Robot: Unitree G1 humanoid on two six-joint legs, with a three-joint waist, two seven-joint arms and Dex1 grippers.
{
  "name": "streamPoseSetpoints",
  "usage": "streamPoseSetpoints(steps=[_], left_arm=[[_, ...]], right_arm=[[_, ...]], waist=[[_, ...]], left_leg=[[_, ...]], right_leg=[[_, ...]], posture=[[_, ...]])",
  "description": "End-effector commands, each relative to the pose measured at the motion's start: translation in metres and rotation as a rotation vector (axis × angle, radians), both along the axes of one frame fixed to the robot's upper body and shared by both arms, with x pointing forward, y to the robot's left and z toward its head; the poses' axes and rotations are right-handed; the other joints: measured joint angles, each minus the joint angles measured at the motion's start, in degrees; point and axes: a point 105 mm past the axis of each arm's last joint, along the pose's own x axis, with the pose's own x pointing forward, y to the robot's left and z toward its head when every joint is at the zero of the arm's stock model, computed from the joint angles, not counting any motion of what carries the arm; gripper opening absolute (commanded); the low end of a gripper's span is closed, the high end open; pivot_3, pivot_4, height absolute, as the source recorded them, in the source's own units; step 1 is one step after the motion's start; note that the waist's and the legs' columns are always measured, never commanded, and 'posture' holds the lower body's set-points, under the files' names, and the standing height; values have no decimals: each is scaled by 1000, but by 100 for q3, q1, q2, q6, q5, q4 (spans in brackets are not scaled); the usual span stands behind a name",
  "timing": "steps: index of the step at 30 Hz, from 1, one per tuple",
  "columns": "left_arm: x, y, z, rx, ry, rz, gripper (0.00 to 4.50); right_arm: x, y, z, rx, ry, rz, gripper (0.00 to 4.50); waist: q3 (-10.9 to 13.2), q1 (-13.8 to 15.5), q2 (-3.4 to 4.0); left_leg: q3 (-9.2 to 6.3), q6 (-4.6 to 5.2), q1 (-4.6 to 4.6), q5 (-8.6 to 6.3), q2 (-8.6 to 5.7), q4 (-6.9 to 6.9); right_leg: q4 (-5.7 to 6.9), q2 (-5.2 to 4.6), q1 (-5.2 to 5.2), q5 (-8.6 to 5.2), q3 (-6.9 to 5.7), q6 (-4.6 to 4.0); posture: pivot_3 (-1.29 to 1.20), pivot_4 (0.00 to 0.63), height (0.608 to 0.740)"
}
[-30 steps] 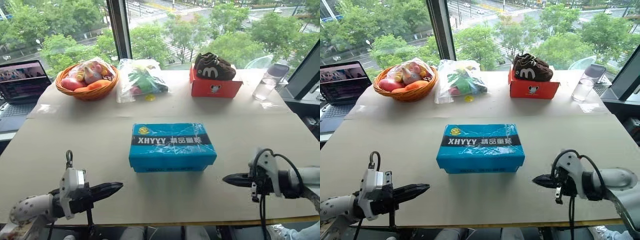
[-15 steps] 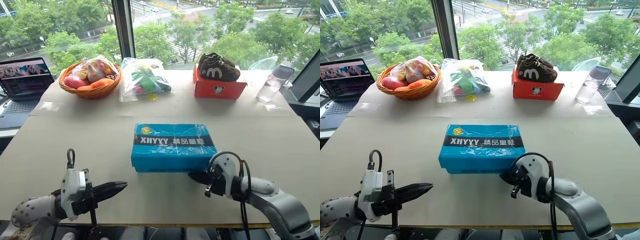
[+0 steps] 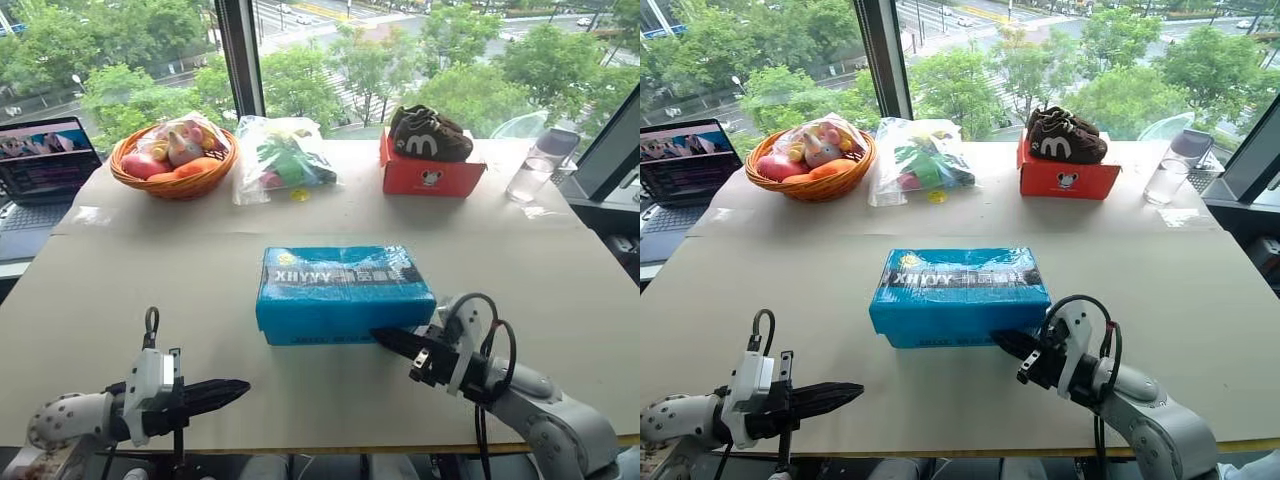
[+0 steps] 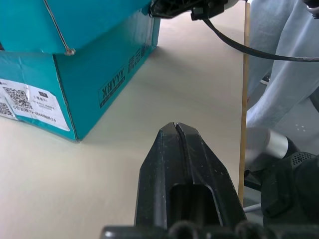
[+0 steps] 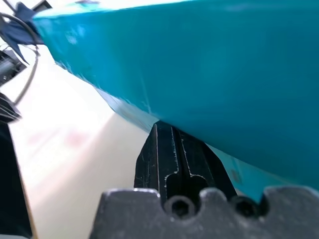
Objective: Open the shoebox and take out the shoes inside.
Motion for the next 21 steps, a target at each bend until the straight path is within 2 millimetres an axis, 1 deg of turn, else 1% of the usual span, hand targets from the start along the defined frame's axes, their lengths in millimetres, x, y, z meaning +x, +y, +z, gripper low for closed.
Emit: streamPoseSetpoints(steps=[1,5,8,12,13,15,17,18,19,20,21], left_arm=[[-1,-2,3,3,-24,-23,0],[0,-3,3,1,-29,-27,0],[0,-4,4,-8,-39,-23,0],[2,-8,10,-52,-66,-8,0],[1,-10,10,-59,-76,-2,0],[-1,-14,4,-78,-92,9,0],[-3,-22,1,-112,-91,12,0],[-3,-26,3,-130,-101,11,0],[-2,-29,3,-150,-99,18,0],[-1,-30,4,-171,-101,29,0],[0,-31,6,-190,-109,40,0]], right_arm=[[8,-3,36,95,-137,-38,46],[10,-4,46,133,-159,-45,46],[16,-3,57,114,-198,-32,46],[34,-2,76,17,-280,-15,46],[39,0,84,-5,-317,-4,46],[58,9,112,-24,-422,10,46],[80,15,142,-26,-532,-44,46],[92,15,164,28,-573,-95,46],[100,16,182,84,-602,-129,46],[105,17,196,124,-625,-151,46],[109,19,204,143,-643,-171,46]], waist=[[0,-26,0],[1,-30,1],[3,-34,4],[4,-45,6],[4,-47,7],[7,-76,12],[19,-130,29],[19,-143,28],[19,-144,28],[19,-145,28],[19,-129,28]], left_leg=[[0,0,1,0,1,0],[0,-1,-1,0,22,-2],[0,-3,-2,-2,20,-3],[3,-3,2,-2,22,-2],[3,-3,4,-2,25,-2],[5,-3,3,-2,29,-2],[25,-7,6,-4,28,-2],[25,-6,4,-3,25,-2],[25,-6,7,-4,30,-4],[23,-6,6,-4,36,-7],[19,-6,4,-4,39,-10]], right_leg=[[0,0,1,0,0,0],[-2,3,0,0,0,-2],[-4,3,-5,0,0,-2],[-2,6,-3,4,0,-5],[-2,9,0,3,-2,-7],[-3,10,-3,4,-1,-8],[-6,14,-9,16,5,-17],[-7,16,-13,20,4,-17],[-6,23,-12,18,1,-22],[-5,32,-16,18,2,-26],[-3,38,-21,17,2,-34]], posture=[[0,150,740],[0,150,740],[0,150,740],[0,150,740],[0,150,740],[0,150,740],[0,150,740],[0,150,740],[0,150,740],[0,150,740],[0,150,740]])
